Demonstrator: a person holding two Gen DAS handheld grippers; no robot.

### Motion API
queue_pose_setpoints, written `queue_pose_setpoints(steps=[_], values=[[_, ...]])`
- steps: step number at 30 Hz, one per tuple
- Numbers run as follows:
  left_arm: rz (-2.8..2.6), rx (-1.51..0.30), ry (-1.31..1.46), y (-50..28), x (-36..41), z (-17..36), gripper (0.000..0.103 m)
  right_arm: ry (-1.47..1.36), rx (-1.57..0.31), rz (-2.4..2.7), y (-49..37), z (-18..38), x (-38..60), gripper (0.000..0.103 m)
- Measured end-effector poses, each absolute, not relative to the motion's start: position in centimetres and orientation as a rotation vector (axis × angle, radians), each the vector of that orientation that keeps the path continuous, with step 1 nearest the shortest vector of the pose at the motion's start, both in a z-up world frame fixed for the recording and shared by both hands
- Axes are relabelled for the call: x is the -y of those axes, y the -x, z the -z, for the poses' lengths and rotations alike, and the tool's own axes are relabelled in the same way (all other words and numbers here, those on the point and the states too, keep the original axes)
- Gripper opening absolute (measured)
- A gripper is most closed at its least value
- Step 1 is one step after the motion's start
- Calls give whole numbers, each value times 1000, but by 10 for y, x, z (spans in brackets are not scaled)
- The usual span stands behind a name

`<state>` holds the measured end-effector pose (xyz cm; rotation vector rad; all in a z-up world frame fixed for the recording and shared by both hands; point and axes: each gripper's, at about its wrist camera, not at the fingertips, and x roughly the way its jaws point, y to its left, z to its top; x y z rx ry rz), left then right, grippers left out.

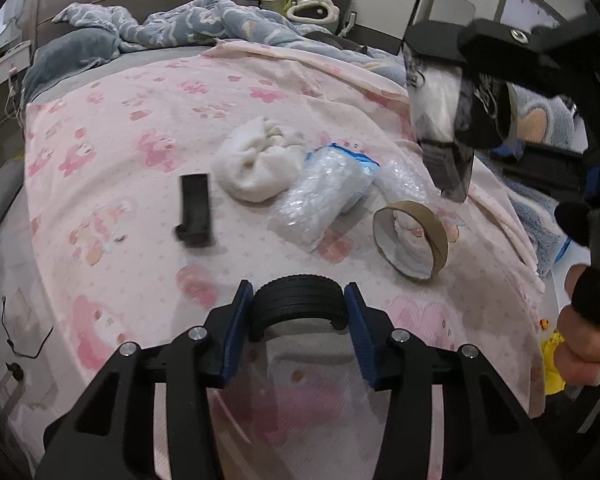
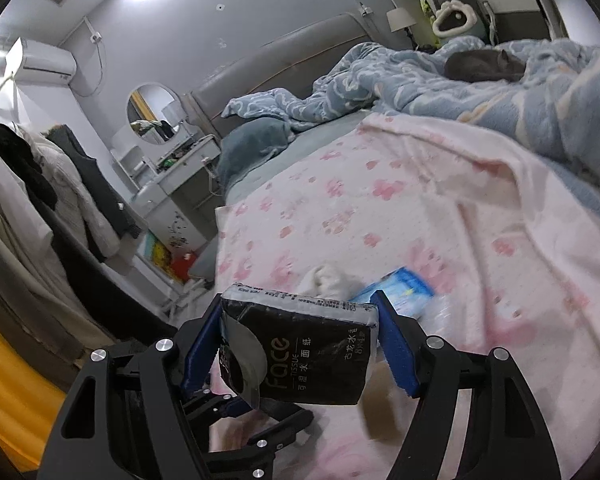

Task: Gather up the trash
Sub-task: 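Carry the rubber piece to the bin and open the left gripper while the right gripper carries the tissue pack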

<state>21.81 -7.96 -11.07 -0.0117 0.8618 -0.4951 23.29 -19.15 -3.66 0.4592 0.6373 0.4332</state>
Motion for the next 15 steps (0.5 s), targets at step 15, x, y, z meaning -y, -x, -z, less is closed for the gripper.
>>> queue_pose_setpoints(steps=[15], values=[[367, -877, 69, -187, 0, 112, 49, -432, -657, -527, -205, 40, 129, 73]])
